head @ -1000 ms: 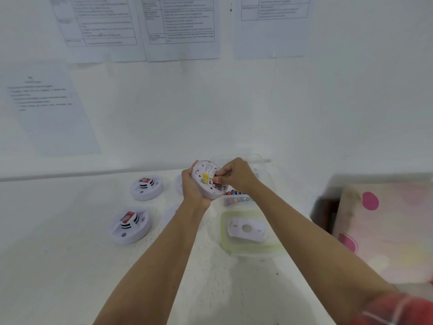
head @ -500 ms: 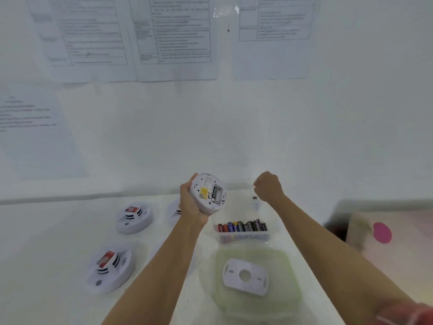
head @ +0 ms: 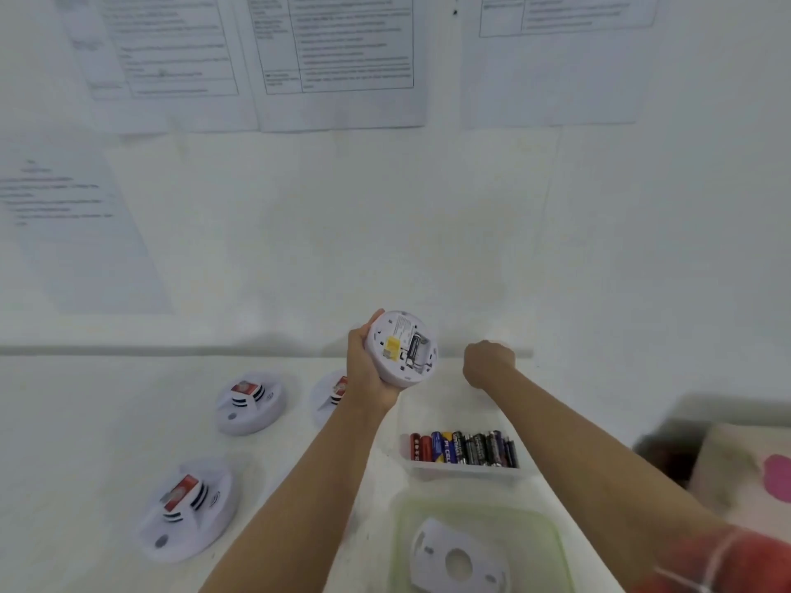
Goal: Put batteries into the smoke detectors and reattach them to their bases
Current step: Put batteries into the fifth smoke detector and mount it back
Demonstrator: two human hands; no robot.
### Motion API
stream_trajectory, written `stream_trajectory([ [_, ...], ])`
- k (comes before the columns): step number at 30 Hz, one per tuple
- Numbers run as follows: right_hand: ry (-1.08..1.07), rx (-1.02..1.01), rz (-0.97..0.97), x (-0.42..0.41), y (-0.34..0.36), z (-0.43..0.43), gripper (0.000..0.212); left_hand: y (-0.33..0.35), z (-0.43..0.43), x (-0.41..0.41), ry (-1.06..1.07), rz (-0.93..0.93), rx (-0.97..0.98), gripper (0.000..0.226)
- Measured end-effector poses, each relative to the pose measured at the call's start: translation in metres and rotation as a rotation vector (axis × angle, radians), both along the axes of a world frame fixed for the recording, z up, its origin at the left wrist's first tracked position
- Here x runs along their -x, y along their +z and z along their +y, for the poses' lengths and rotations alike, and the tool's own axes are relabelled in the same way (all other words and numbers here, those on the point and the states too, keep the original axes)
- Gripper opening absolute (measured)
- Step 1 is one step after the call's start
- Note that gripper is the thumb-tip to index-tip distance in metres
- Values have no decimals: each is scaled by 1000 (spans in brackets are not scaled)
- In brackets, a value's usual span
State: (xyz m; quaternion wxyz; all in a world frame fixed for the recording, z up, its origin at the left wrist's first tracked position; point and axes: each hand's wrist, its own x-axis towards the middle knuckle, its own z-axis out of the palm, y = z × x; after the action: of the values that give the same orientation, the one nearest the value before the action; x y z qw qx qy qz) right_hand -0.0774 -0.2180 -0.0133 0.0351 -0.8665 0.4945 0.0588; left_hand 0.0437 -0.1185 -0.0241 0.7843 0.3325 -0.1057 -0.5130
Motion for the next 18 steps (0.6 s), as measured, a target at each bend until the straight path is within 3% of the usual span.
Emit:
stream_trajectory([
  [5,24,-49,-10,0,-3,-6,33,8,5,6,4,38,30,46],
  [9,36,-128,-60,2,-3,-9,9,11,7,5,-7,63,26,29],
  [11,9,-135,-136,4,0,-9,24,13,10,7,-10,51,28,37],
  [15,-34,-153,-384,8,17,-6,26,20,18,14,-23,53,34,50],
  [18,-68,-263,-808,9,35,1,5,24,26,18,-25,52,49,56],
])
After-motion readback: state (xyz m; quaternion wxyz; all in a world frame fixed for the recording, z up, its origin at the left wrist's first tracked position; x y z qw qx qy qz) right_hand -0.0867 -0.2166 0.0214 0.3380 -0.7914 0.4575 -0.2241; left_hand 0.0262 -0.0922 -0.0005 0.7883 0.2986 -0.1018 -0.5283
